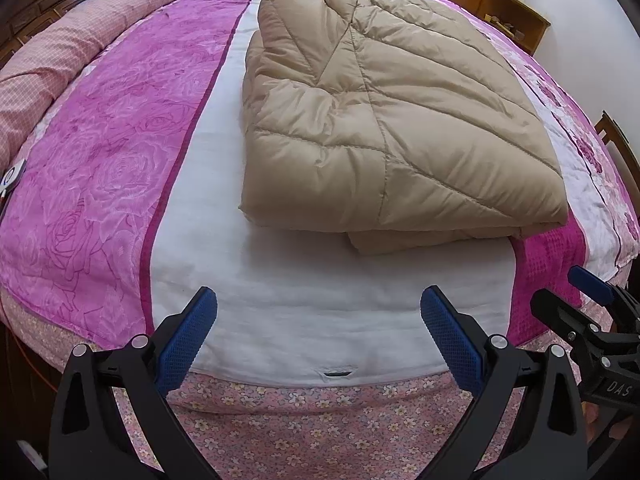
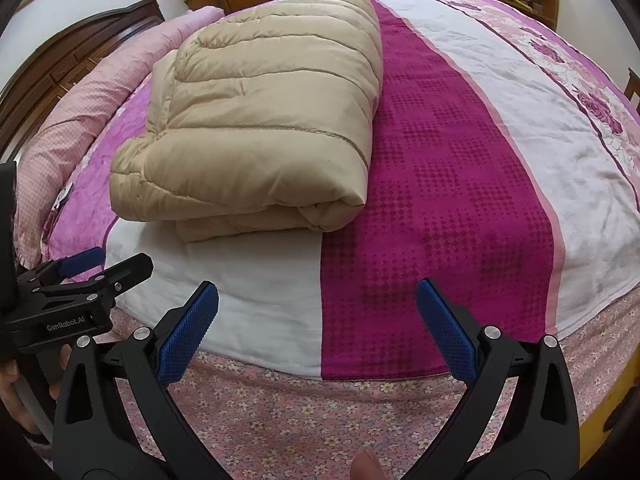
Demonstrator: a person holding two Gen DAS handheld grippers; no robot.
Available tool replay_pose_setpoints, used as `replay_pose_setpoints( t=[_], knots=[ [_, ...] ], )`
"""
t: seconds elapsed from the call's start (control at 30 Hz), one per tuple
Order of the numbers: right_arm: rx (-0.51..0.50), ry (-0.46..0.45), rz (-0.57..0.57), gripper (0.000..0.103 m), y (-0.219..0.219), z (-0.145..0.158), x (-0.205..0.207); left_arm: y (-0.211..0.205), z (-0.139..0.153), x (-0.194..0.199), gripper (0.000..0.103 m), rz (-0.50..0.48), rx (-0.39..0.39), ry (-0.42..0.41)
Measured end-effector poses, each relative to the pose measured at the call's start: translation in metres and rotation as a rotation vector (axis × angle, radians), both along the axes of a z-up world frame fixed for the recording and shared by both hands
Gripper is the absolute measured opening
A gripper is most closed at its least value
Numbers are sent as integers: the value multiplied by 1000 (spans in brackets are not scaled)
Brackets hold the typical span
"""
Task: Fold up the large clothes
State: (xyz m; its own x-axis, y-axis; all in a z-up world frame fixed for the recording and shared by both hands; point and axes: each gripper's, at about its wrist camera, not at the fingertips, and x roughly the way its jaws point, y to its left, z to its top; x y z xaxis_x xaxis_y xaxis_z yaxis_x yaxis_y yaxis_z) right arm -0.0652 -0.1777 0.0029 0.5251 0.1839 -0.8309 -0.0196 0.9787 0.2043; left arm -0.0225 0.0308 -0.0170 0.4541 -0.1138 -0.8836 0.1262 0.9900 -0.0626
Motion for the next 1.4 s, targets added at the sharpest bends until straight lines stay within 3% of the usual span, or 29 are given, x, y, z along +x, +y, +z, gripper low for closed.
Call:
replay_pose_setpoints(
  t=[1.4],
  knots=[
    [-14, 22, -18, 98, 0, -6, 2, -15, 0, 5, 97, -3, 48, -10]
  ],
)
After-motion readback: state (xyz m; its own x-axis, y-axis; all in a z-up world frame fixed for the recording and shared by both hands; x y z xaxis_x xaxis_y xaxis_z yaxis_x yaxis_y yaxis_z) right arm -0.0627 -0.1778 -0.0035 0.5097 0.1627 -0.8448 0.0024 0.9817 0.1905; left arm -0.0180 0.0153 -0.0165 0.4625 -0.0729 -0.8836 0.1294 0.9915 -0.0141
